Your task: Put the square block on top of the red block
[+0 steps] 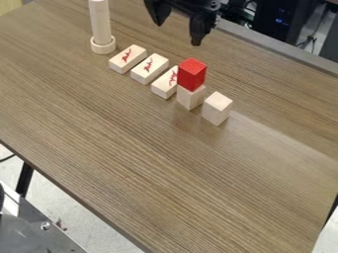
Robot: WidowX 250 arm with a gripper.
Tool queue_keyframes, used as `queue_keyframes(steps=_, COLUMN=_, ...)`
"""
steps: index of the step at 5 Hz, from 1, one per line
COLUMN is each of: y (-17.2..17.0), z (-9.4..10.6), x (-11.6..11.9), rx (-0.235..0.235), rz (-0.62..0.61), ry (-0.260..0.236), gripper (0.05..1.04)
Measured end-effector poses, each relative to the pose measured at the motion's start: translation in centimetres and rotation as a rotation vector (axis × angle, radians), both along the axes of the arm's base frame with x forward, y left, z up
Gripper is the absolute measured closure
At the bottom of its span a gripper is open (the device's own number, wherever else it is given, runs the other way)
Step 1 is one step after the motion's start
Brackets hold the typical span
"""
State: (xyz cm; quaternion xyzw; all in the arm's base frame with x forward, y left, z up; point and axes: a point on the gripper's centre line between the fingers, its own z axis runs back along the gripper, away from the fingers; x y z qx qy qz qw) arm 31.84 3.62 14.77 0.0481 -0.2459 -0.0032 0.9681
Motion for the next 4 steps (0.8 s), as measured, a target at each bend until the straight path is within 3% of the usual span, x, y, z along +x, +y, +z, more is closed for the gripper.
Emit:
queue_keyframes(steps=1, y=-0.1, z=-0.9, x=-0.2, rx=-0.004, rz=0.001, ry=0.03, gripper=0.085)
queue_keyframes(steps=3, y=-0.9, z=-1.5, x=-1.1, rx=-0.033, rz=0.152, ry=0.071, gripper=0.085)
queue_keyframes(steps=4, y=-2.0, z=-1.3, x=-1.6, rx=-0.082, rz=0.228, ry=0.108, gripper=0.085)
